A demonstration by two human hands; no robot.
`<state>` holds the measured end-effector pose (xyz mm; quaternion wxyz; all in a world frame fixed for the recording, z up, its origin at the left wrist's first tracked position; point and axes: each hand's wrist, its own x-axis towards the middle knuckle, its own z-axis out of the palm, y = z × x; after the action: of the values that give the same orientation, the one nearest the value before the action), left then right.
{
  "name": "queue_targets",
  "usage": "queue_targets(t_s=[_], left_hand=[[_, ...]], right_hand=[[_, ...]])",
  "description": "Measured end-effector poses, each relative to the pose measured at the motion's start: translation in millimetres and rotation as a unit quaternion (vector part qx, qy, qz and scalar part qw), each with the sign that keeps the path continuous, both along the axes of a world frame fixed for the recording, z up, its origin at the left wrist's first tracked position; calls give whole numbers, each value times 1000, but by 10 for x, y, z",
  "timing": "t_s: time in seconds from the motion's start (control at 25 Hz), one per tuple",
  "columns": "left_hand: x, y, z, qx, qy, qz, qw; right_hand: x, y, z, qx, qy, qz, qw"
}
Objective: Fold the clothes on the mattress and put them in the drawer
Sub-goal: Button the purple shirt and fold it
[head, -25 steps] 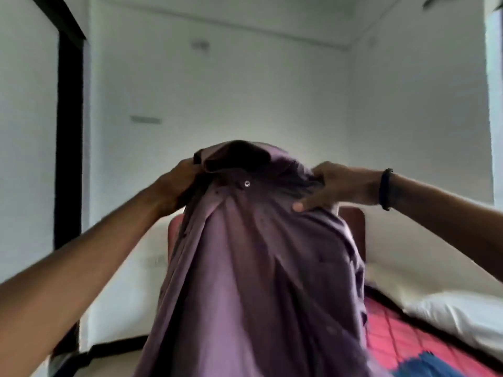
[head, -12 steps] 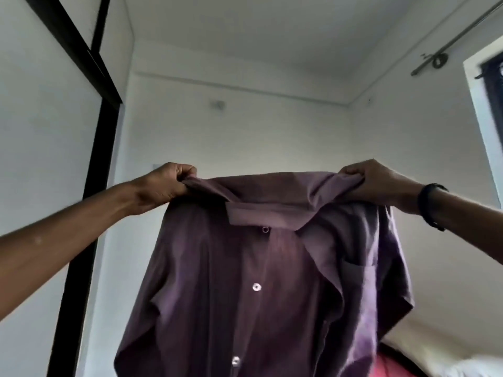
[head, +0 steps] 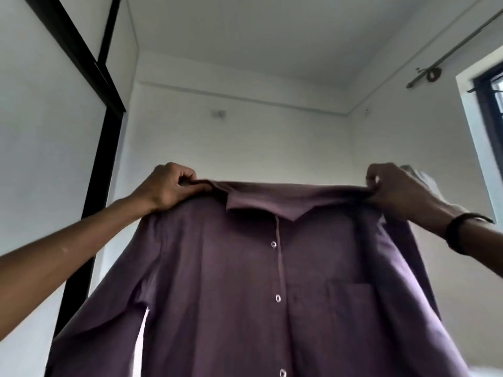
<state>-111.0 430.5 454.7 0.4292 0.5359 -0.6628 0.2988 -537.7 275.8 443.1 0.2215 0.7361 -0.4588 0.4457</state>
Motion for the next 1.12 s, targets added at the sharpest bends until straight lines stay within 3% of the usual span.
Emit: queue_targets(t_s=[0.08,0.16,0.28,0.36,0.48,0.52,0.56,0.6,0.68,0.76,0.84,0.92,1.04,1.12], left_hand=[[-86,-16,27,-121,-85,117,982],[-237,30,23,-159,-144,180,960],[-451,251,238,-244,-174,194,934],[-674,473,694,-281,-193,181,922],[-968,939,1747,-218,-143,122,958],[-1038,1119,2055,-171,-128,113,970],[-1094,1284,2339,-145,-126,117,974],[-1169,1461,2560,-138,-128,130,974],[-1250,1769,2855,-148,-122,156,969],[-1269,1952,2990,-167,-115,154,967],[-1214,2027,2971,-181,-118,109,970],[-1104,1956,2850,-139,-104,44,984],[-887,1388,2352,-6,-72,16,997],[-682,774,1672,80,-66,24,994]], right_hand=[[52,192,38,140,69,12,988],[-32,341,110,262,55,57,962],[-303,736,498,223,-93,97,966],[-500,1011,835,172,-134,96,971],[-775,1396,1524,53,-151,153,975],[-914,1514,1775,86,-152,187,967],[-1033,1628,1998,57,-81,144,985],[-1132,1723,2212,-31,-35,92,995],[-1207,2111,2473,29,-89,290,952],[-1320,2317,2769,8,-146,397,906],[-1408,2364,2865,14,-174,374,911],[-1384,2306,2754,44,-177,342,922],[-1095,1646,2262,87,-150,236,956],[-837,960,1634,142,-106,186,966]])
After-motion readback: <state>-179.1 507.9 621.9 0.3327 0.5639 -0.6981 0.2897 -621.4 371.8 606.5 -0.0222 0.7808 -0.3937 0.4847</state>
